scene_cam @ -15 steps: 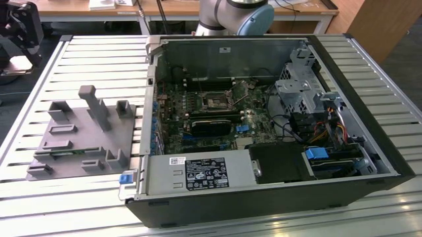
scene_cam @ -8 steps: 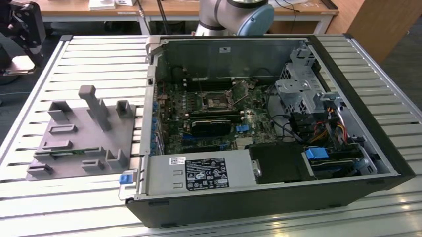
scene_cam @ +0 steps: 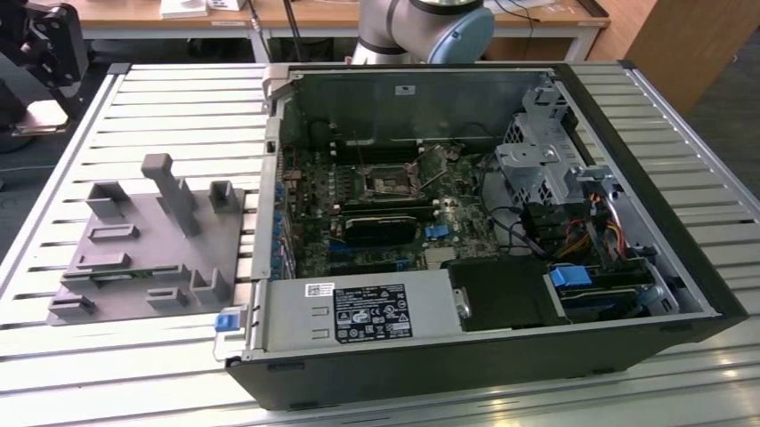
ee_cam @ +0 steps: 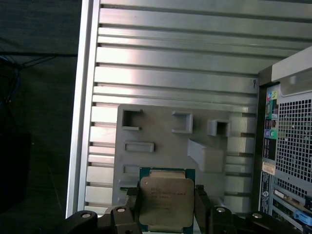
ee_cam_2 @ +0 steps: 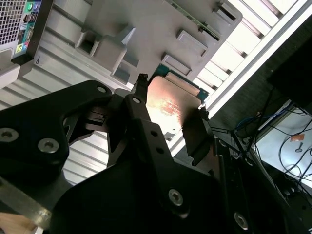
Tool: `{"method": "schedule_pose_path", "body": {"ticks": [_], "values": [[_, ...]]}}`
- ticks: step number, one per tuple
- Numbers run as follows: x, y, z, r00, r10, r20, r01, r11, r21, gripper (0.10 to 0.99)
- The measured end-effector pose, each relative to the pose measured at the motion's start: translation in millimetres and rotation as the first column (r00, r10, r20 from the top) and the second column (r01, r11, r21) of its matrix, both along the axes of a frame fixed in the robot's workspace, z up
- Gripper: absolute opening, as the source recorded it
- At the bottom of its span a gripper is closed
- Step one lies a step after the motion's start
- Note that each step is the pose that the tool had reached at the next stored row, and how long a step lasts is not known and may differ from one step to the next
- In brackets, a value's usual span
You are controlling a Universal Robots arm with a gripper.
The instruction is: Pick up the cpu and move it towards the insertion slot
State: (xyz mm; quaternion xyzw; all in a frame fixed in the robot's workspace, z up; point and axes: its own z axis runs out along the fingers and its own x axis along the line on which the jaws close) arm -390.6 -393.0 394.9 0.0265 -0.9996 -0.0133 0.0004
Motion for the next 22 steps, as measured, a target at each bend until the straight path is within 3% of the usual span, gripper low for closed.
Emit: {"method": "schedule_pose_path", "body": {"ticks": [22], "values": [[12.7,0.0,0.0,1.0000,0.000,-0.0005,0.000,1.0000,0.000,0.541]]}}
